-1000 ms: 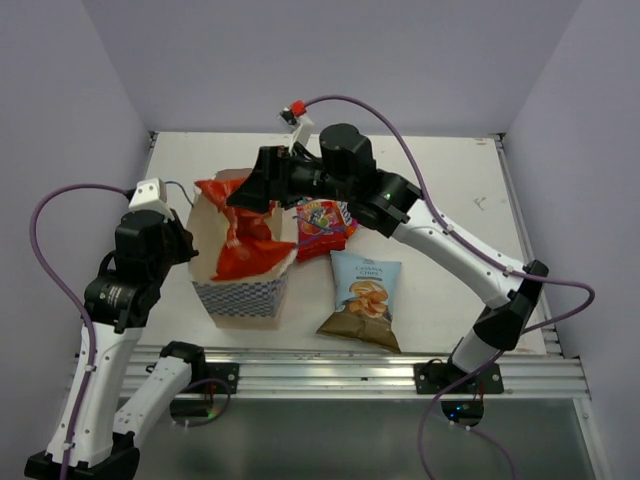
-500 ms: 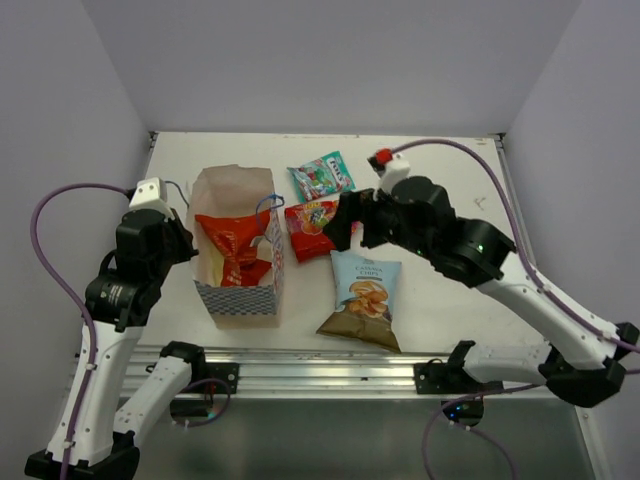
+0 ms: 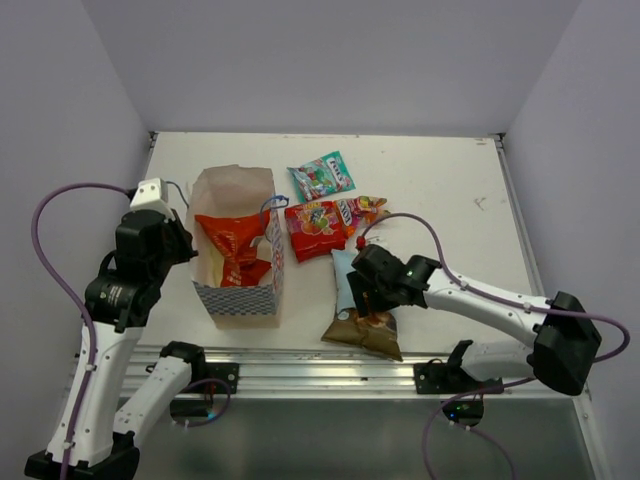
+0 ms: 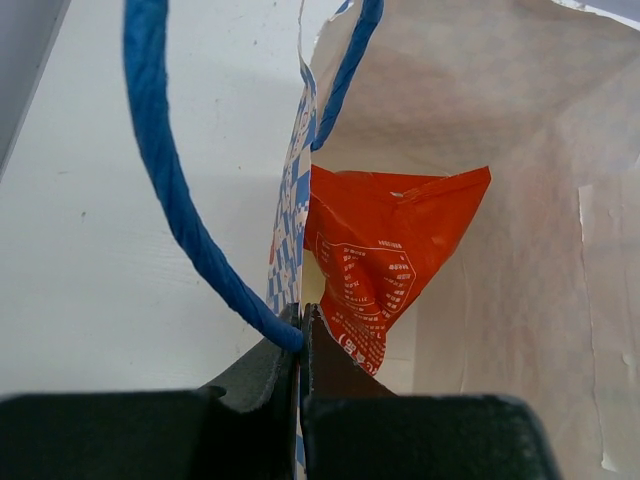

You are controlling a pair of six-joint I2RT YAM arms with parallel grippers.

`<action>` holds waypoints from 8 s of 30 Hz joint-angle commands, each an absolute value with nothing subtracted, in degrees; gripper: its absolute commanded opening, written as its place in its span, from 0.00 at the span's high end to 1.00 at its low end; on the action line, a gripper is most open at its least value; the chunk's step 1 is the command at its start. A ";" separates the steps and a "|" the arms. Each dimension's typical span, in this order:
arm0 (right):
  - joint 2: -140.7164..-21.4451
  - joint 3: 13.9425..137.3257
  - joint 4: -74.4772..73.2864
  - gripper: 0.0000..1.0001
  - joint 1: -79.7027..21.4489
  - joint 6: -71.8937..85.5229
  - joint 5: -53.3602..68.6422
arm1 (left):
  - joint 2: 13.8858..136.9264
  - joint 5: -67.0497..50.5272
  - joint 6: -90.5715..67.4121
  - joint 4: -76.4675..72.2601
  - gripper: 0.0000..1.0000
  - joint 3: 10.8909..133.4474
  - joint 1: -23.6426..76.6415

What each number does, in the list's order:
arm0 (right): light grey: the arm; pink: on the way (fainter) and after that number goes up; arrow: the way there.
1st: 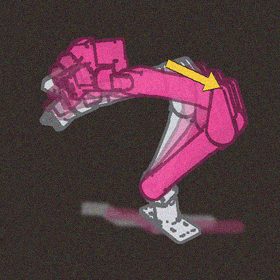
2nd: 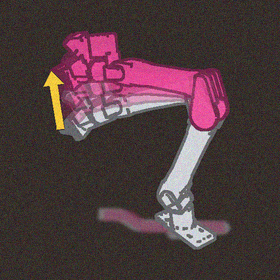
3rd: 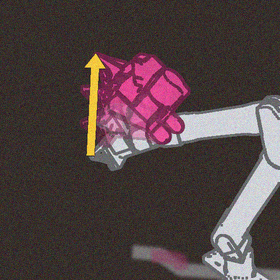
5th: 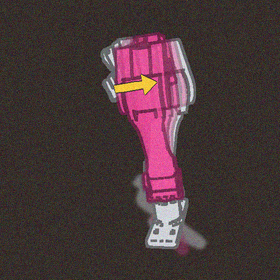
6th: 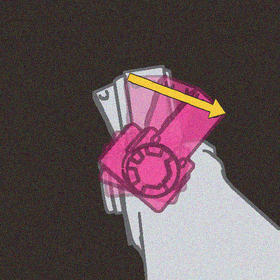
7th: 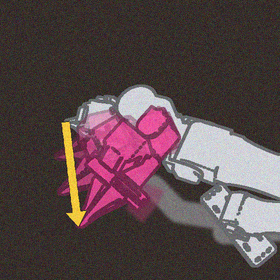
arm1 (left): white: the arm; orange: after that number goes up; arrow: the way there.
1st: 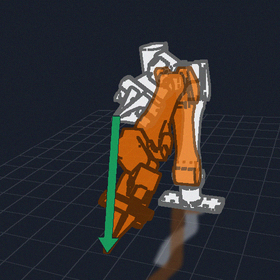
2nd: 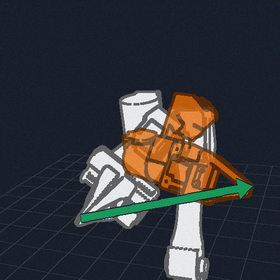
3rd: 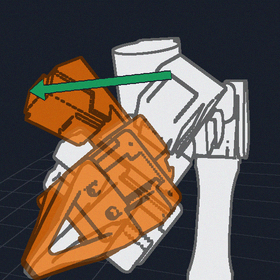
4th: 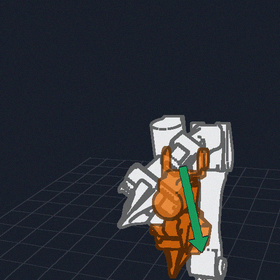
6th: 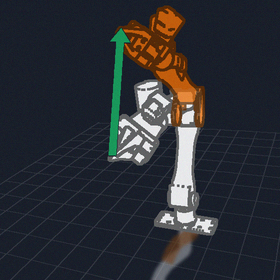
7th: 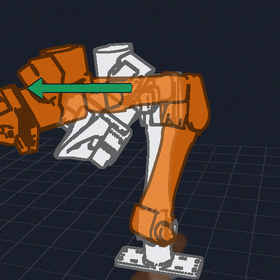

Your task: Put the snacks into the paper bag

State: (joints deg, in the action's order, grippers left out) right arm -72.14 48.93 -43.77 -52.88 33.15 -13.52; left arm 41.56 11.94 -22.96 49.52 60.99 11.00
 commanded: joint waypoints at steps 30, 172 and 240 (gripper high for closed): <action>-108.45 134.74 -21.63 1.00 -53.43 22.57 4.64 | 41.75 10.19 -21.27 46.76 1.00 61.61 11.07; -124.01 109.87 -39.46 0.06 -26.98 11.60 -10.46 | 35.77 15.64 -23.20 51.94 1.00 58.36 11.07; -135.07 142.55 -42.46 0.01 -26.11 17.49 3.16 | 33.40 13.27 -24.43 52.38 1.00 57.66 11.07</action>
State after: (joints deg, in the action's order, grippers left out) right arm -126.96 141.03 -43.77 -24.49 15.88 0.97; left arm 33.36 15.09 -23.62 52.90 56.77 11.00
